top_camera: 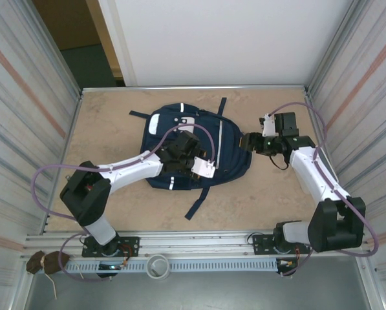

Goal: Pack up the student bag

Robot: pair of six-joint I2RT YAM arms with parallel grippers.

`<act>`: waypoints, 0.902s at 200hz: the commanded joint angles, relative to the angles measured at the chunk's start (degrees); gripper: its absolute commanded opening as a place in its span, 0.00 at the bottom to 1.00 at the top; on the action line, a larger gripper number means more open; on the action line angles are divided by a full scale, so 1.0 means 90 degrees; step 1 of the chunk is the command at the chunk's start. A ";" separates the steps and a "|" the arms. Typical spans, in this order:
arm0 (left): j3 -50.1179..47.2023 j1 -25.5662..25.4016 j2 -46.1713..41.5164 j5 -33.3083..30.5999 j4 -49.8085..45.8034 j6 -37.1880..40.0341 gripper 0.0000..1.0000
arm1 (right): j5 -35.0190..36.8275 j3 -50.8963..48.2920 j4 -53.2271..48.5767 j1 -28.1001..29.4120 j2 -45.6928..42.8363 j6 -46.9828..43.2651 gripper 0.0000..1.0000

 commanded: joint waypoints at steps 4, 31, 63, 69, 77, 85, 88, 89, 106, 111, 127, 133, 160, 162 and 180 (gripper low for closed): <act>0.0256 0.0059 0.0132 0.0348 -0.0177 0.0025 0.63 | 0.0083 -0.0073 0.0113 -0.0039 -0.0205 0.0126 0.60; 0.0436 0.0105 0.0346 0.0379 -0.0214 -0.0099 0.49 | -0.0021 -0.0131 0.0138 -0.0029 -0.0189 0.0156 0.60; 0.0427 0.0124 0.0467 0.0333 -0.0205 -0.0291 0.34 | -0.0021 -0.0237 0.0065 0.0080 -0.0370 0.0129 0.59; 0.0413 0.0125 0.0473 0.0349 -0.0172 -0.0362 0.31 | 0.0005 -0.0272 0.0065 0.0128 -0.0429 0.0105 0.59; 0.0394 0.0127 0.0455 0.0371 -0.0124 -0.0487 0.26 | 0.0053 -0.0305 0.0046 0.0205 -0.0493 0.0064 0.59; 0.0378 0.0143 0.0424 0.0427 -0.0077 -0.0652 0.21 | 0.0126 -0.0331 0.0034 0.0293 -0.0558 0.0000 0.59; 0.0371 0.0149 0.0416 0.0473 -0.0072 -0.0718 0.20 | 0.0151 -0.0340 0.0035 0.0331 -0.0576 -0.0030 0.59; 0.0373 0.0152 0.0412 0.0492 -0.0072 -0.0739 0.19 | 0.0163 -0.0348 0.0040 0.0341 -0.0576 -0.0035 0.59; 0.0293 0.0240 0.0298 0.0850 0.0004 -0.1287 0.13 | 0.0372 -0.0443 0.0148 0.0539 -0.0686 -0.0121 0.58; 0.0240 0.0287 0.0255 0.0993 0.0105 -0.1501 0.11 | 0.0418 -0.0493 0.0210 0.0604 -0.0710 -0.0144 0.58; 0.0018 0.0467 0.0111 0.1476 0.0458 -0.2020 0.08 | 0.0488 -0.0685 0.0530 0.0830 -0.0815 -0.0217 0.58; -0.0064 0.0535 0.0071 0.1630 0.0597 -0.2197 0.06 | 0.0509 -0.0769 0.0669 0.0937 -0.0852 -0.0250 0.58; -0.0173 0.0818 -0.0040 0.2180 0.0896 -0.2877 0.00 | 0.0624 -0.1039 0.1076 0.1419 -0.0968 -0.0441 0.57; -0.0177 0.0845 -0.0052 0.2229 0.0915 -0.2930 0.00 | 0.0638 -0.1054 0.1106 0.1466 -0.0979 -0.0460 0.57; -0.0241 0.1029 -0.0109 0.2581 0.1083 -0.3284 0.00 | 0.0799 -0.1272 0.1398 0.1879 -0.1122 -0.0547 0.56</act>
